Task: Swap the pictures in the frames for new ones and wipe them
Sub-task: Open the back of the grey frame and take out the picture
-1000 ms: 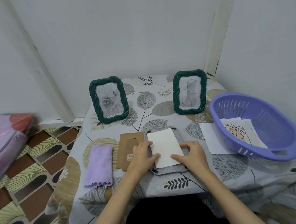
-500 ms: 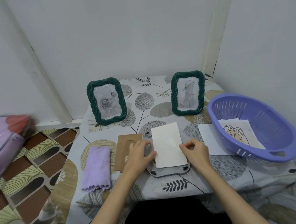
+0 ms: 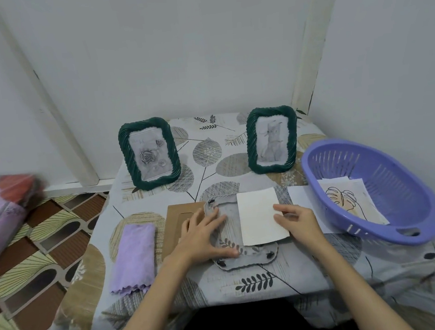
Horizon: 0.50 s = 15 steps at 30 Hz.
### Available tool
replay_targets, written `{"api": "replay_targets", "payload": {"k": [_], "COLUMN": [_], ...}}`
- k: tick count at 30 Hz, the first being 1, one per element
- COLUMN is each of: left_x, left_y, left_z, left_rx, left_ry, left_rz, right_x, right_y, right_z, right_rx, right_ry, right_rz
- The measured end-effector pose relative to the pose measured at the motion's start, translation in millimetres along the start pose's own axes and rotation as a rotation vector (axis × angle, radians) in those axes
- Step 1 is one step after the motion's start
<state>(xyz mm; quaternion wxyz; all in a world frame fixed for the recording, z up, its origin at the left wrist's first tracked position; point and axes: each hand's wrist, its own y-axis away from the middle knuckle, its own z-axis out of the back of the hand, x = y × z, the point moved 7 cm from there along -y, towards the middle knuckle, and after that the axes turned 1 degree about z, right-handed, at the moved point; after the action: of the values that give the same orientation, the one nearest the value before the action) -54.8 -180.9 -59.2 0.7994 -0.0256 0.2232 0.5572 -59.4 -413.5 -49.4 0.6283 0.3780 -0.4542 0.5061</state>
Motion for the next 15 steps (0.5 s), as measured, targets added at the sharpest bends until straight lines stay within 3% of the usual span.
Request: {"api": "replay_targets", "payload": {"k": [11, 13, 15], "left_x": [-1.8, -14.5, -28.0], "left_y": [0.0, 0.7, 0.1], "left_z": [7.7, 20.2, 35.8], "left_rx": [-0.032, -0.144, -0.242], "left_ry": [0.045, 0.225, 0.635], "left_rz": [0.012, -0.029, -0.057], "right_x": [2.6, 9.4, 21.6], "right_y": [0.7, 3.1, 5.2], "right_z": [5.3, 3.0, -0.8], "right_rx": [-0.032, -0.014, 0.018], "right_ry": [-0.062, -0.124, -0.168], "right_rz": [0.022, 0.029, 0.058]}}
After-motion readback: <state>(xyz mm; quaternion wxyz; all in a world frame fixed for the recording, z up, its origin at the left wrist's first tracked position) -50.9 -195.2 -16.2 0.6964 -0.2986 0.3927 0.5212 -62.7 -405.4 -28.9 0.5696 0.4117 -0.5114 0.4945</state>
